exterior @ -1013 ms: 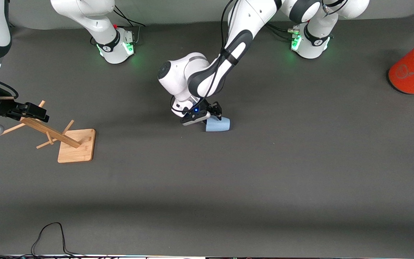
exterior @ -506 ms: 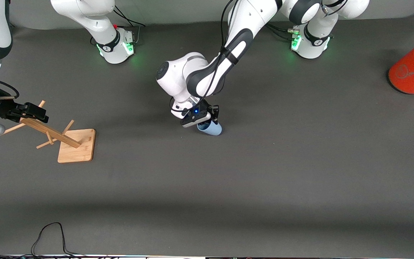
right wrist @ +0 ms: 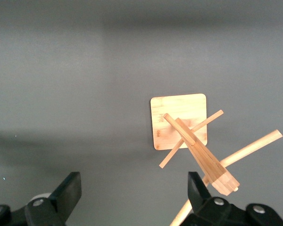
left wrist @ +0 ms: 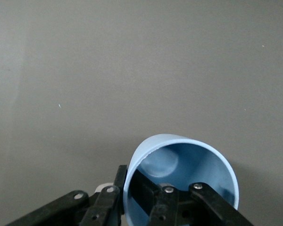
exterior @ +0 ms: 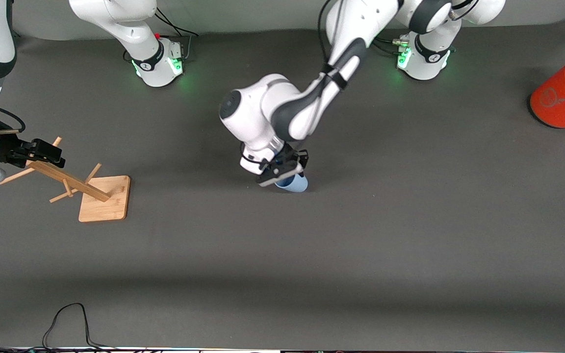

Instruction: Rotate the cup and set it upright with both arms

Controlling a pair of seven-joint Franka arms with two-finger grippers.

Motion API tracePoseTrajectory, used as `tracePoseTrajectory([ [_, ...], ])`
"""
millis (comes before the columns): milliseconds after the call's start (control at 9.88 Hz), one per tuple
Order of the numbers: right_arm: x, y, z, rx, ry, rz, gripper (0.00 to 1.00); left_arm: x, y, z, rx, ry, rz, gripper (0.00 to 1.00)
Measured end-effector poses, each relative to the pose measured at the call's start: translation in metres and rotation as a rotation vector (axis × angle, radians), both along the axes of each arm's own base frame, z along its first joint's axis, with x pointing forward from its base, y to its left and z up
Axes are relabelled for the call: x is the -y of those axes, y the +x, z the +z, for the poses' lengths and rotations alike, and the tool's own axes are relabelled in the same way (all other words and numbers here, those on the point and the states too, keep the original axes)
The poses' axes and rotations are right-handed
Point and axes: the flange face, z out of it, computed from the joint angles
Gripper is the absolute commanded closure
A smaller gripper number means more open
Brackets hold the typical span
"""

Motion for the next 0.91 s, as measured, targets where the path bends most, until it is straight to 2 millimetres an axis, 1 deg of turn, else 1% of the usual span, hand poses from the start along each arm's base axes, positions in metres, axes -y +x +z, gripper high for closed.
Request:
tracePoseTrajectory([
  [101, -0.001, -0.001, 0.004, 0.007, 0.000, 0.002, 0.00, -0.022, 0.020, 0.018, -0.027, -0.077, 0.022, 1.00],
  [203, -0.001, -0.003, 0.007, 0.013, 0.000, 0.002, 0.00, -0.043, 0.033, 0.036, -0.025, -0.164, 0.043, 1.00],
  [304, -0.001, -0.004, 0.010, 0.017, 0.000, 0.002, 0.00, -0.059, 0.032, 0.047, -0.011, -0.244, 0.055, 1.00],
  [405, 0.000, -0.004, 0.010, 0.018, 0.000, 0.001, 0.00, -0.069, 0.020, 0.050, 0.000, -0.303, 0.063, 1.00],
  [506, 0.000, -0.004, 0.010, 0.017, 0.000, 0.001, 0.00, -0.074, 0.005, 0.045, -0.008, -0.348, 0.074, 1.00],
  [608, 0.000, -0.004, 0.009, 0.014, 0.000, 0.001, 0.00, -0.077, -0.008, 0.033, -0.021, -0.396, 0.096, 1.00],
  [810, -0.002, -0.003, 0.007, 0.010, 0.000, 0.004, 0.00, -0.081, -0.027, -0.005, -0.007, -0.466, 0.118, 1.00],
  [911, -0.002, -0.003, 0.007, 0.010, 0.000, 0.005, 0.00, -0.081, -0.038, -0.022, -0.008, -0.474, 0.120, 1.00],
])
